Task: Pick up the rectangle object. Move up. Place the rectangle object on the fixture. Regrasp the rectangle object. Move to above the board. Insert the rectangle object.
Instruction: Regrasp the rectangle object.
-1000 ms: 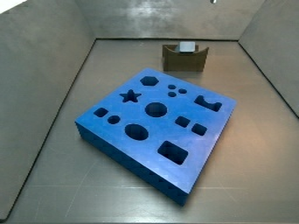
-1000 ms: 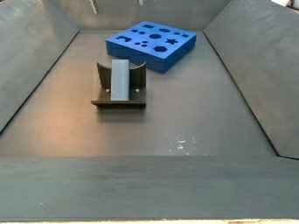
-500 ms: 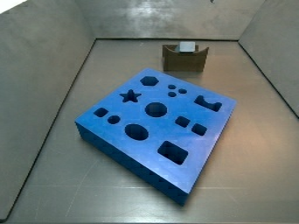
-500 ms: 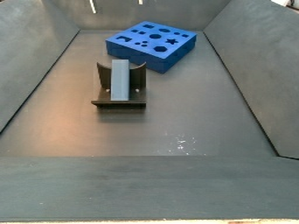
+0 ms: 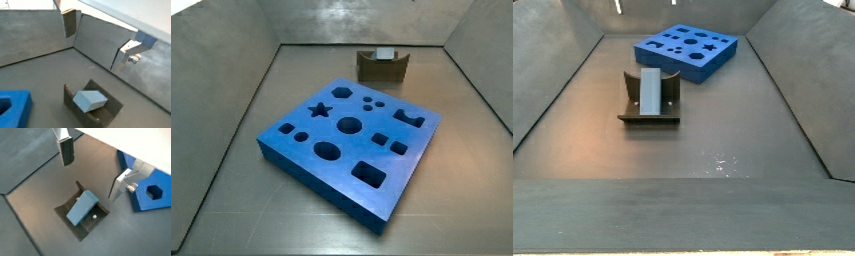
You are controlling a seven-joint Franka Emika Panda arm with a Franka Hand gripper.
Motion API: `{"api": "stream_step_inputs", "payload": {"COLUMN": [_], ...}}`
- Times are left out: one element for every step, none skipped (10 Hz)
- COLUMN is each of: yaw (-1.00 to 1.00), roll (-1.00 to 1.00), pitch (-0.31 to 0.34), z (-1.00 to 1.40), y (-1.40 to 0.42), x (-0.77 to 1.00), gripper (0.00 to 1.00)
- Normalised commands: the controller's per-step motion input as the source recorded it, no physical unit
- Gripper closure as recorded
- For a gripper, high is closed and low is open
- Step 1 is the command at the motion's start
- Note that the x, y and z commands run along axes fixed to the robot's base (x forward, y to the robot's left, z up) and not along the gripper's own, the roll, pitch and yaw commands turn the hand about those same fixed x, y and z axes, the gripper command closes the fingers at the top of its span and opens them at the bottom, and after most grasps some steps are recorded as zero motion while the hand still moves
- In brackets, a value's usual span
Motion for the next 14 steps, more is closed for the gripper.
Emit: {"api": "stream_step_inputs", "payload": {"yaw": [0.01, 0.01, 0.01, 0.01, 0.01, 0.01, 0.01, 0.02, 0.02, 0.02, 0.03, 0.04, 0.05, 0.06], "roll": [1.00, 1.00, 1.00, 1.00, 1.00, 1.00, 1.00, 1.00, 1.00, 1.00, 1.00, 1.00, 1.00, 1.00], "pitch": [-0.065, -0.061, -0.050, -0.047, -0.039, -0.032, -0.020, -0.016, 0.000, 0.016, 0.031, 0.060, 0.084, 0.120], "z": [0.00, 0.00, 0.01, 0.00, -0.01, -0.01, -0.01, -0.01, -0.01, -0.01, -0.02, -0.01, -0.02, -0.02], "y": [-0.02, -0.02, -0.02, -0.02, -0.03, -0.03, -0.03, -0.03, -0.03, -0.03, -0.03, -0.03, -0.04, -0.04], "x": [-0.01, 0.00, 0.01, 0.02, 0.02, 0.02, 0.03, 0.03, 0.04, 0.04, 0.05, 0.05, 0.06, 0.07], "gripper": [0.00, 0.00, 0.00, 0.00, 0.00, 0.00, 0.00, 0.00, 0.00, 0.00, 0.00, 0.00, 0.00, 0.00]}}
